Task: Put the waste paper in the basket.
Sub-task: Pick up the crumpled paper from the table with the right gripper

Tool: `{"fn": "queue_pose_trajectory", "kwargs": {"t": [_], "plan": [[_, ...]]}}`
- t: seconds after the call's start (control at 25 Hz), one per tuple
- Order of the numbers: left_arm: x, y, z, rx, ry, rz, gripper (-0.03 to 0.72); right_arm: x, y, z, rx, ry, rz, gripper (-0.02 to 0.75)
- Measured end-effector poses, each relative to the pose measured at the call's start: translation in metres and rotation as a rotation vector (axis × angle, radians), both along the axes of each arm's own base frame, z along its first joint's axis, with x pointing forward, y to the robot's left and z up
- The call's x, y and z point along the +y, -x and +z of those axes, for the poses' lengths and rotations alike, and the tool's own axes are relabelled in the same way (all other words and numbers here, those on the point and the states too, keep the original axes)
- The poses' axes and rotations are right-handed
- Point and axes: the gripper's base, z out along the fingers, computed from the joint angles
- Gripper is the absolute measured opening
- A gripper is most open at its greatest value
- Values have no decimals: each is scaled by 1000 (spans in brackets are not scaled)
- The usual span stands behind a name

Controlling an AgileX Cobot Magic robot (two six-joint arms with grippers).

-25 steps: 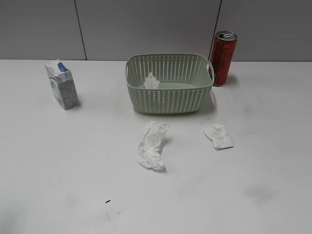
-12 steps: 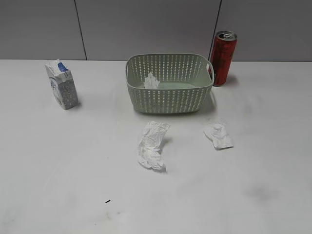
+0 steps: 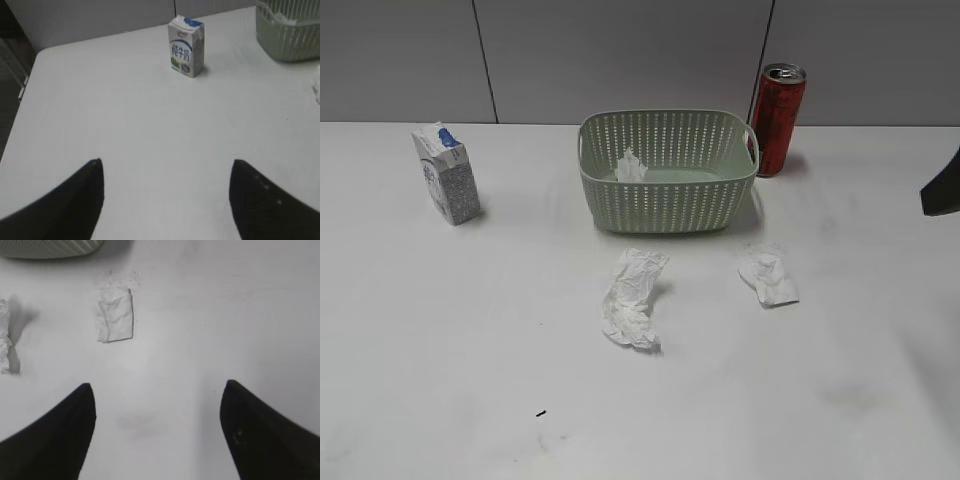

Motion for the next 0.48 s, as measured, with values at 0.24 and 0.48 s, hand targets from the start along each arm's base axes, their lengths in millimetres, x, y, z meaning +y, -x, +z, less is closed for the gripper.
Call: {"fn": "queue_pose_trajectory", "kwargs": {"t": [0.24,0.48], "plan": [[1,6,-1,-33,6,0,575,29,-35,-16,62,18,100,585],[1,6,-1,-34,7,0,575,80,-55,-53,53,97,270,585]]}}
